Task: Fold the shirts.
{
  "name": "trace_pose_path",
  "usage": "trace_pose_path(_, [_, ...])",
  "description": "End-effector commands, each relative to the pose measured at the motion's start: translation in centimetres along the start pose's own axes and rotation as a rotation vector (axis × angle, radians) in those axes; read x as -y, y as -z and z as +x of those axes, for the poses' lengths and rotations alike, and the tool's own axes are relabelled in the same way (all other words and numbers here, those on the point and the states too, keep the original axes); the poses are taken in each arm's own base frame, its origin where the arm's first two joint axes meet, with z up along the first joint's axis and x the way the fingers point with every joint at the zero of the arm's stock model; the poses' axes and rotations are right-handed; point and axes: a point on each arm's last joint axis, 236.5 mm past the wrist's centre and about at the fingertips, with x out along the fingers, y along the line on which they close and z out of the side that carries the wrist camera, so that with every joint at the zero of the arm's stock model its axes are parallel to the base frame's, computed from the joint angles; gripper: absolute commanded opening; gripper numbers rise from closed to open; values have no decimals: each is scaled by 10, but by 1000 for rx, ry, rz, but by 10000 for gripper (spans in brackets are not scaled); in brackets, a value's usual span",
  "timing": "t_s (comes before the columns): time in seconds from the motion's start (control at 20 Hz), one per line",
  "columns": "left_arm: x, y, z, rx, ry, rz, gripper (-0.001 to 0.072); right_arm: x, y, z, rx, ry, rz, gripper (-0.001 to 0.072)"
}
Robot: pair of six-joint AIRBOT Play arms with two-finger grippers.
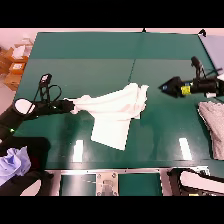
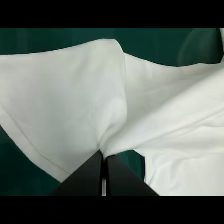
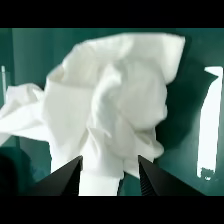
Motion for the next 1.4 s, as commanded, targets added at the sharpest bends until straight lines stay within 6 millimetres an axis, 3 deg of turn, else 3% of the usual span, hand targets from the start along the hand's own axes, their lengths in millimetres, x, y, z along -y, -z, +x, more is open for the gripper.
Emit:
trace_pose_path(0.0, [0, 2, 0, -6, 0, 9, 22, 29, 81, 29, -110, 52, 113, 417])
trace_pose_path(0.1, [0, 3, 0, -12, 3, 8, 23, 43, 133, 73, -192, 88, 147, 417])
trace_pose_path(0.15, [1, 5, 0, -18, 5, 8, 23, 43, 149, 92, -209, 90, 145, 416])
trace_pose_path(0.35, [1, 7, 0, -26, 7, 9, 23, 11, 181, 156, -281, 43, 106, 390])
trace_pose_path(0.5, [1, 7, 0, -26, 7, 9, 23, -4, 193, 184, -347, 43, 53, 262])
trace_pose_path(0.6, [1, 7, 0, -27, 6, 10, 23, -14, 190, 190, -352, 28, 2, 74])
trace_pose_path(0.65, [1, 7, 0, -26, 5, 11, 23, -20, 188, 186, -359, 11, -14, 16])
trace_pose_path(0.75, [1, 9, 0, -35, 4, 14, 23, -19, 182, 165, -383, 1, -32, 15])
trace_pose_path(0.85, [3, 17, 0, -71, 15, 15, 23, 6, 170, 128, -382, 96, -29, 15])
trace_pose_path(0.95, [4, 25, -1, -104, 21, 20, 23, 39, 152, 78, -326, 241, 5, 15])
trace_pose_path(1.1, [5, 27, -1, -110, 23, 20, 23, 66, 118, 11, -129, 370, 96, 15])
trace_pose_path(1.25, [5, 27, -1, -112, 24, 19, 25, 93, 102, -22, -18, 416, 193, 15])
trace_pose_path(1.3, [6, 28, -1, -116, 26, 18, 216, 97, 104, -23, -18, 418, 204, 15])
trace_pose_path(1.35, [7, 30, -2, -128, 31, 3, 568, 97, 107, -21, -24, 412, 202, 15])
